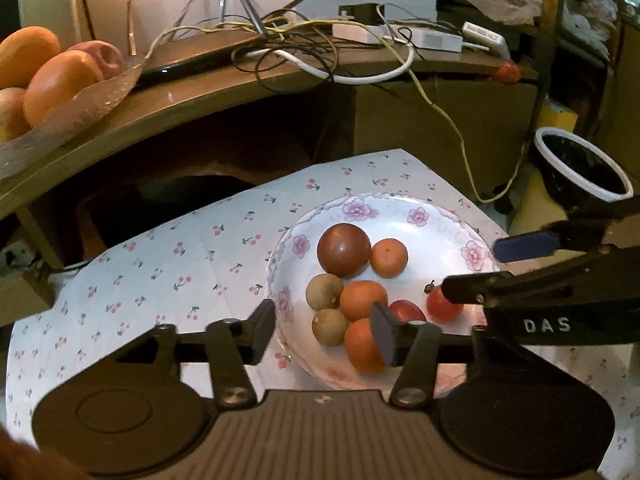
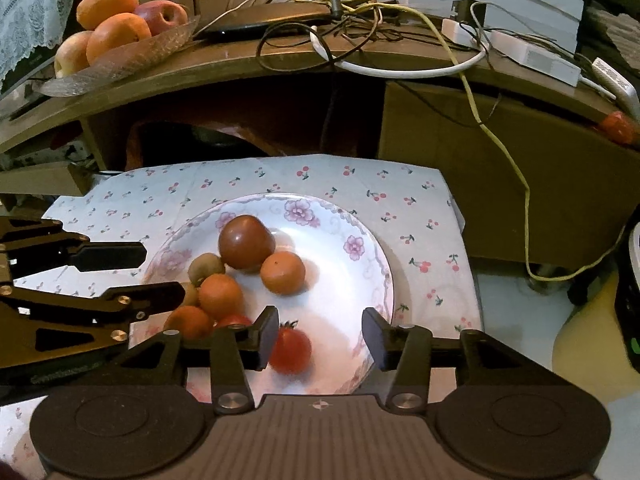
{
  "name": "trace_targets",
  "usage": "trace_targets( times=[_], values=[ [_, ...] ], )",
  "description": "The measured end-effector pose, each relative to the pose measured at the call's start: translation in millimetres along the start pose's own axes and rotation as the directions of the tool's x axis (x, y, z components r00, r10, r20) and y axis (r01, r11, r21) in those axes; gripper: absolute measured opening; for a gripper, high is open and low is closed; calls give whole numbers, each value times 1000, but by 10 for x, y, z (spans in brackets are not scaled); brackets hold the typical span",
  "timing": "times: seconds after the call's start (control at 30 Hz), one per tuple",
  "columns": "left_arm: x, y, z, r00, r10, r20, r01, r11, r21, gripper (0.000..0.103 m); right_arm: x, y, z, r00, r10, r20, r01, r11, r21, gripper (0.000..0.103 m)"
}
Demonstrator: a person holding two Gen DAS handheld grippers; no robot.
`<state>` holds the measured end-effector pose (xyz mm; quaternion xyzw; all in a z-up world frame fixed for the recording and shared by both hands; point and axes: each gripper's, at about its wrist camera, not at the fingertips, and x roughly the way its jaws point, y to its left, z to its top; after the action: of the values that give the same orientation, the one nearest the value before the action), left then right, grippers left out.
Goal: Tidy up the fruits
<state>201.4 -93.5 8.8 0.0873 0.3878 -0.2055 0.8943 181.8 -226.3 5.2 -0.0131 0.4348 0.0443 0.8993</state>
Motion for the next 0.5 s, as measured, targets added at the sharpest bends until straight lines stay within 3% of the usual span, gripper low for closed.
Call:
trace_targets(
  times=[0.07, 0.5],
  values=[
    [-53, -10, -28, 1000, 7, 7, -7, 1000, -23, 71, -76, 4, -32, 1000, -5, 5, 5, 1000, 11, 58],
    [-399, -71, -293, 995, 99, 29, -96, 990, -99, 96, -462, 61, -293, 999, -25, 21, 23, 998, 60, 60]
  ],
)
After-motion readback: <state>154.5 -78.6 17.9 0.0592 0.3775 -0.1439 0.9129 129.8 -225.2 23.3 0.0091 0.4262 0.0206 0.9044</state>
